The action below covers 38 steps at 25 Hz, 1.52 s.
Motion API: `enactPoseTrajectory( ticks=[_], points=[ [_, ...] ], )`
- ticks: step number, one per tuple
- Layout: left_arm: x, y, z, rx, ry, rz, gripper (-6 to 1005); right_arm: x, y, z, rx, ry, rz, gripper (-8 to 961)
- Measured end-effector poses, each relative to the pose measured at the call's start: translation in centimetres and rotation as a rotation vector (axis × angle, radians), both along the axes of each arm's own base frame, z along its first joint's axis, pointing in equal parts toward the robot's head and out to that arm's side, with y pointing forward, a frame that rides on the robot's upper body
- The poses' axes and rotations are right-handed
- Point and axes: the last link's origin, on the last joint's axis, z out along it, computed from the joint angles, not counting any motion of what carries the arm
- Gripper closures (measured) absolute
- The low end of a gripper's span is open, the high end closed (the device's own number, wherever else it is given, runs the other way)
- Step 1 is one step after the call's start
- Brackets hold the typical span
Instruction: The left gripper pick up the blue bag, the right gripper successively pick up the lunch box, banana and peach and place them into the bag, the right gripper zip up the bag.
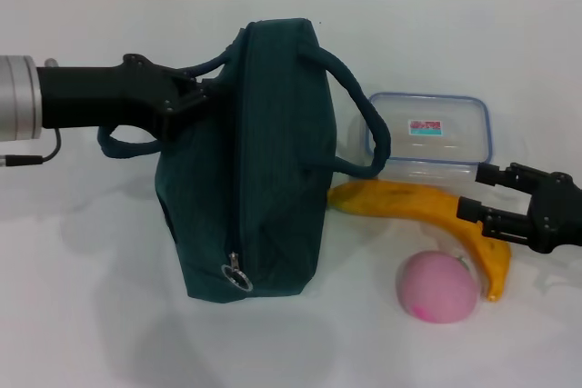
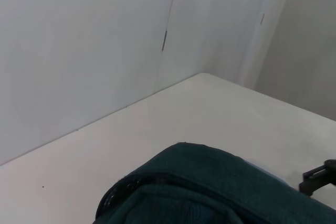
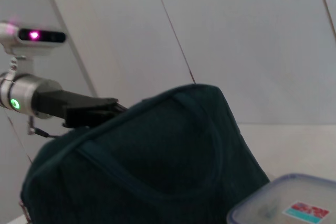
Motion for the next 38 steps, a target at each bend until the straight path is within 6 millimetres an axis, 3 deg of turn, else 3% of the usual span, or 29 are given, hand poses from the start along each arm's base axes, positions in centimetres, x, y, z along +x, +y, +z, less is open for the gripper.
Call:
enactPoseTrajectory(
  ticks=[8,21,27,32,38],
  points=[
    [0.1,0.1,0.0,0.003,-0.007,0.001,954,0.8,0.9,0.0,0.028,-0.038,-0.068,201],
    [0.6,0.6,0.4,0.033,-0.025,-0.006,954,1.4,3.3,2.4,0.218,0.004,-0.175,202],
    [0.7,0.7,0.4,0.037,-0.024,-0.016,954,1.6,2.9,3.2,0.339,0.160,-0.274,202],
    [1.4,1.0,0.1,0.027,-0.026,-0.037,954,2.0,2.2,2.1,0.400,0.374,-0.449,201],
    [1.8,1.2,0.0,0.029,-0.034,-0.067,954,2.1,1.6,0.7,0.345,0.570,-0.624,201]
  ],
)
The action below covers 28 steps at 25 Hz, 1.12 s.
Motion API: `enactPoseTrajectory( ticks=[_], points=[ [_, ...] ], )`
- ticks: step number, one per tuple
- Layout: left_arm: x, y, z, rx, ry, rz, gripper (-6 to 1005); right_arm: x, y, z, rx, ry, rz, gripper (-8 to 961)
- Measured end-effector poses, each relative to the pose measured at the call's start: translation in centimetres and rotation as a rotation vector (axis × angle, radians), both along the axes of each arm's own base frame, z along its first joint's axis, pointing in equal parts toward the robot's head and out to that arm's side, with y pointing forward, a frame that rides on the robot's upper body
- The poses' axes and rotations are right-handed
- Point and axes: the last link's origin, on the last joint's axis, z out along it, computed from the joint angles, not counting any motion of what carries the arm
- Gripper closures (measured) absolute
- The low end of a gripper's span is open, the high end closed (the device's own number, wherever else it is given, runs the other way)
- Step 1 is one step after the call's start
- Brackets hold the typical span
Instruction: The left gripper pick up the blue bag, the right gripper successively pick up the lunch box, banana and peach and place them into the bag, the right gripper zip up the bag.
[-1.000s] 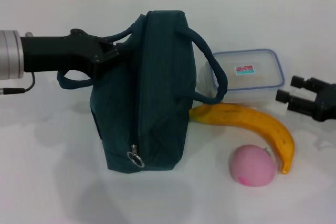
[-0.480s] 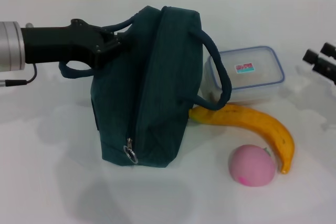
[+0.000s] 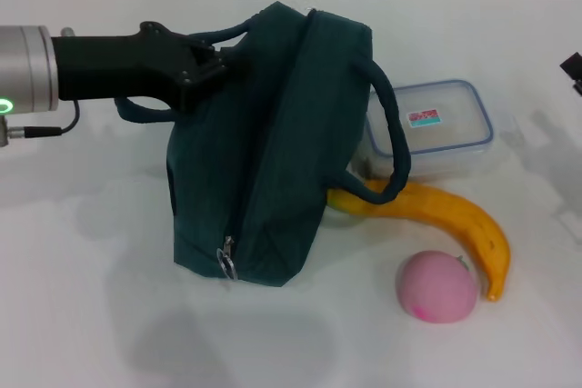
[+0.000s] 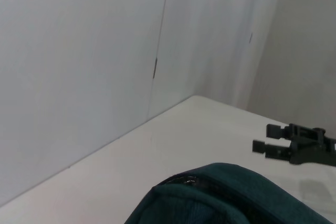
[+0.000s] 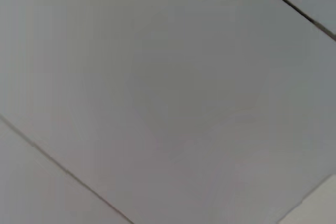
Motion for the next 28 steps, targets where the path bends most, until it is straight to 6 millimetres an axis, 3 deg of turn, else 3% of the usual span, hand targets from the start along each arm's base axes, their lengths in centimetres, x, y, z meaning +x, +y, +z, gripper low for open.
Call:
enactPoseTrajectory(
  ticks=[8,16,28],
  points=[
    [0.6,0.1,0.0,0.004,-0.006,-0.038,954,-0.9,0.5,-2.4,-0.128,0.195,-0.090,201],
    [0.7,0.0,-0.1,0.011,0.002,-0.064,954,-1.6,1.1,-4.7,-0.237,0.261,-0.172,202],
    [0.2,-0.5,0.1,0.041,-0.032,-0.088,955,-2.4,1.4,-5.0,-0.267,0.338,-0.175,202]
  ],
)
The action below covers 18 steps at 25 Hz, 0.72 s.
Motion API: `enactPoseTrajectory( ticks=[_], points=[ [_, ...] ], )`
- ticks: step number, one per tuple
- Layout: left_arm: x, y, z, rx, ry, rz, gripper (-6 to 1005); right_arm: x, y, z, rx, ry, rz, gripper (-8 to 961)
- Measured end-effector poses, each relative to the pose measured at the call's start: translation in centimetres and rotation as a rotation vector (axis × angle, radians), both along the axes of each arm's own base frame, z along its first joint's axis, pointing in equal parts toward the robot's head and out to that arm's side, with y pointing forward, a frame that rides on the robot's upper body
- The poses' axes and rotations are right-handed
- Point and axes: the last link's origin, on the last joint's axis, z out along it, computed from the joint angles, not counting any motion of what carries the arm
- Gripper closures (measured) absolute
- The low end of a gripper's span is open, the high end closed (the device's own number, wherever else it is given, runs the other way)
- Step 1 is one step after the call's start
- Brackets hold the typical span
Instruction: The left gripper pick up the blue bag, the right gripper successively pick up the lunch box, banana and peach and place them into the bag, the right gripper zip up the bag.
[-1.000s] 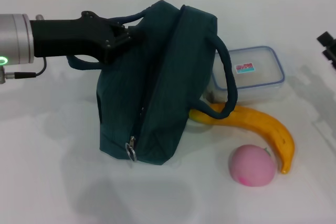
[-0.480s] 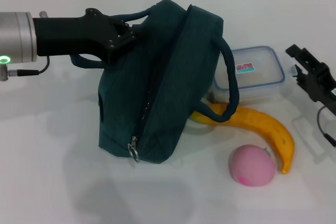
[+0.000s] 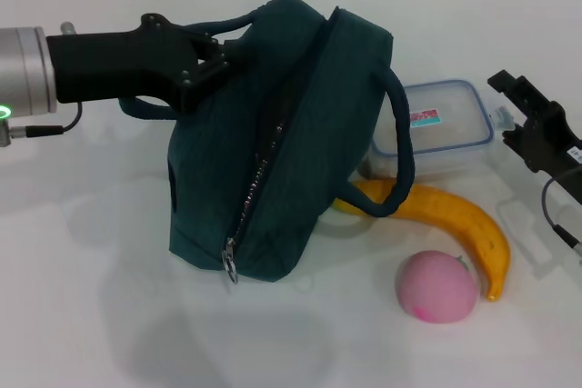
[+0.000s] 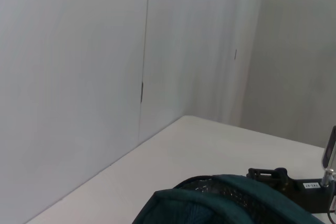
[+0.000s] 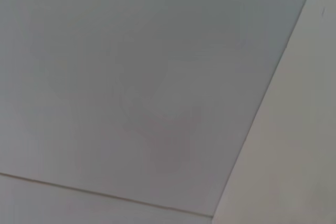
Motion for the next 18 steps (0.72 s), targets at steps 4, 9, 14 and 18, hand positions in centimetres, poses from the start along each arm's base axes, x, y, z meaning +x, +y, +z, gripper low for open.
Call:
enactPoseTrajectory(
  ticks=[4,9,14,18],
  points=[
    [0.2,0.0,-0.2,-0.007,0.002,-0.007,955,-0.4,0.4,-0.2,-0.019,0.004,0.006,202],
    [0.4,-0.1,-0.4,-0.017,0.006,-0.016,955,-0.6,0.6,-0.3,-0.024,0.013,0.004,201],
    [0.4,-0.1,-0.5,-0.016,0.006,-0.019,955,-1.0,1.1,-0.3,-0.028,0.014,0.012,201],
    [0.4,-0.1,-0.4,-0.014,0.006,-0.021,955,-1.1,1.3,-0.3,-0.027,0.010,0.014,202]
  ],
)
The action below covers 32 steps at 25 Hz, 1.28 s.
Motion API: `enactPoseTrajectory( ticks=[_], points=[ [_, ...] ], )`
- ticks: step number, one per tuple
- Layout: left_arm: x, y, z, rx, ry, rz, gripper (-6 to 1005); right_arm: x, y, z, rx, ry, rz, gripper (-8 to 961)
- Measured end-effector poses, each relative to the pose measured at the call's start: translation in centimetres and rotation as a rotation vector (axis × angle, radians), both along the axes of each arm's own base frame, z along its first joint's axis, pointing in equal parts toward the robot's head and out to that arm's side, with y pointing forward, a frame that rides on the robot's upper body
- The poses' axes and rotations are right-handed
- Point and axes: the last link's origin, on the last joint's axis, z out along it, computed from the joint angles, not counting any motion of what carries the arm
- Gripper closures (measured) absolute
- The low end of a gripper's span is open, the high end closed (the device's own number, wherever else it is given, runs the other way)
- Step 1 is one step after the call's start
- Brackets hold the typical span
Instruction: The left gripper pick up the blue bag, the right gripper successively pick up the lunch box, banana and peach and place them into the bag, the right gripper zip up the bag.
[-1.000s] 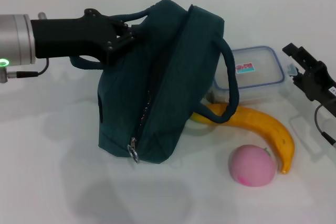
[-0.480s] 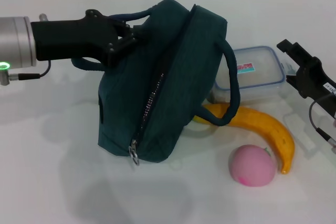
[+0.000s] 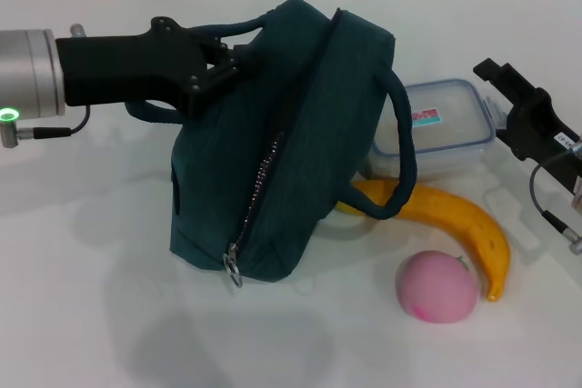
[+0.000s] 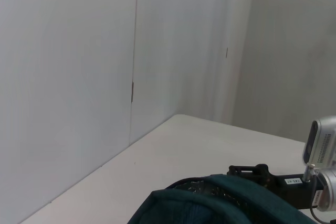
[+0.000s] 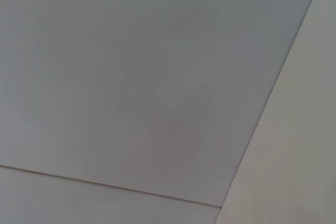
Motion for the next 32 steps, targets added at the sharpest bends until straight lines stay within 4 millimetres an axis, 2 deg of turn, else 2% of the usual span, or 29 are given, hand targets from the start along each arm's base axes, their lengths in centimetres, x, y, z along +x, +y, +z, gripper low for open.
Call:
enactPoseTrajectory(
  ticks=[13,17,21,32],
  points=[
    [-0.24,0.07,0.23,0.023,0.005,-0.008,955,0.61,-0.16,-0.16,-0.011,-0.020,-0.026,313],
    [-0.18,0.14,0.27,0.026,0.006,-0.014,955,0.69,-0.17,-0.30,-0.015,-0.026,-0.033,574],
    [-0.17,0.17,0.32,0.027,0.008,-0.016,955,0.79,-0.25,-0.27,-0.013,-0.031,-0.032,763],
    [0.08,0.23,0.38,0.026,-0.005,-0.016,955,0.38,0.08,0.06,0.019,-0.094,0.026,819]
  ],
)
